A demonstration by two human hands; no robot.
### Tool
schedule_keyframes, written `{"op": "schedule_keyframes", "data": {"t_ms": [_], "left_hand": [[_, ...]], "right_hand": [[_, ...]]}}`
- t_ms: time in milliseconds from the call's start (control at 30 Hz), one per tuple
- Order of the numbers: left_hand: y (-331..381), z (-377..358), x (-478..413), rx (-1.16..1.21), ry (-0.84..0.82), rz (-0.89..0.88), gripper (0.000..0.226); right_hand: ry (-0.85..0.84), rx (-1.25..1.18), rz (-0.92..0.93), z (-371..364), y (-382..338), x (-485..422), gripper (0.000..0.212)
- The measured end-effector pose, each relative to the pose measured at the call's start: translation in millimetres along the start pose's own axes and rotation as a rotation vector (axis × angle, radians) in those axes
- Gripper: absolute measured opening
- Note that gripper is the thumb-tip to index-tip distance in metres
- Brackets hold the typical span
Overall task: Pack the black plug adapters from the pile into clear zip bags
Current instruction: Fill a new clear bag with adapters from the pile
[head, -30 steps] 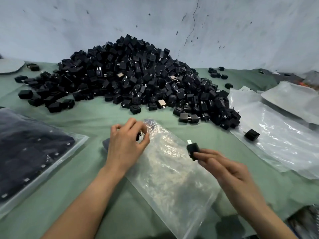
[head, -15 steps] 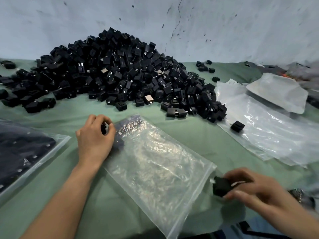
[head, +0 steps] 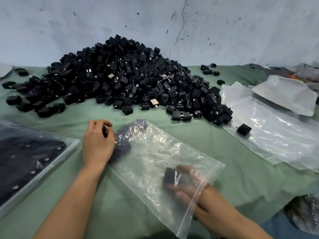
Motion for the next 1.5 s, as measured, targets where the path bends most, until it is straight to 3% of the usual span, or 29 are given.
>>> {"op": "schedule_keyframes", "data": {"t_ms": [100, 200, 400, 633, 967, 1133, 1200, 1300, 1367, 1500], "left_hand": [[-3.8, -2.2, -0.1, 0.024, -0.026, 0.049, 0.014], [-3.6, -3.3, -0.1, 0.032, -0.037, 0.054, 0.016], [-3.7, -3.1, 0.2, 0.024, -0.059, 0.066, 0.021], [-4.3, -1.6, 0.6, 0.026, -0.052, 0.068, 0.024], [1.4, -0.1, 1.8, 0.087, -0.056, 0.003, 0.031], [27.3, 7.1, 3.3, 0.285, -0.064, -0.111, 0.037], [44.7, 7.3, 11.0, 0.426, -0.138, -0.121, 0.036], [75.5, 6.2, 29.4, 0.746, -0.325, -0.019, 0.036], [88.3, 1.6, 41.1, 0.816, -0.44, -0.029, 0.042], [104.7, -6.7, 54.2, 1.085, -0.617, 0.089, 0.043]], "right_hand": [[-0.072, -0.042, -0.005, -11.0, -3.1, -35.3, 0.04], [-0.023, -0.066, 0.021, -23.1, -12.5, -76.6, 0.052], [-0.04, 0.075, -0.024, -38.3, -24.5, -134.9, 0.042], [-0.105, -0.126, -0.04, -38.0, -29.7, -125.0, 0.041], [-0.119, -0.063, -0.052, -36.5, -31.9, -114.6, 0.046], [0.019, 0.201, -0.096, -13.9, 2.0, -57.9, 0.064], [0.097, 0.098, -0.117, 5.2, 13.9, -21.7, 0.05], [0.449, 0.052, -0.044, 41.6, 23.0, 33.0, 0.012], [0.633, 0.044, -0.022, 62.4, 17.4, 51.8, 0.026], [0.676, 0.04, 0.08, 60.5, -14.7, 39.8, 0.027]]}}
Point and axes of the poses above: each hand's wrist, its own x-axis away from the middle knuckle, its own z-axis out of the back of the hand, y = z × x, the point moved 3 cm from there along -x, towards the middle knuckle, and after that the axes turned 9 degrees about -z, right-handed, at the moved point
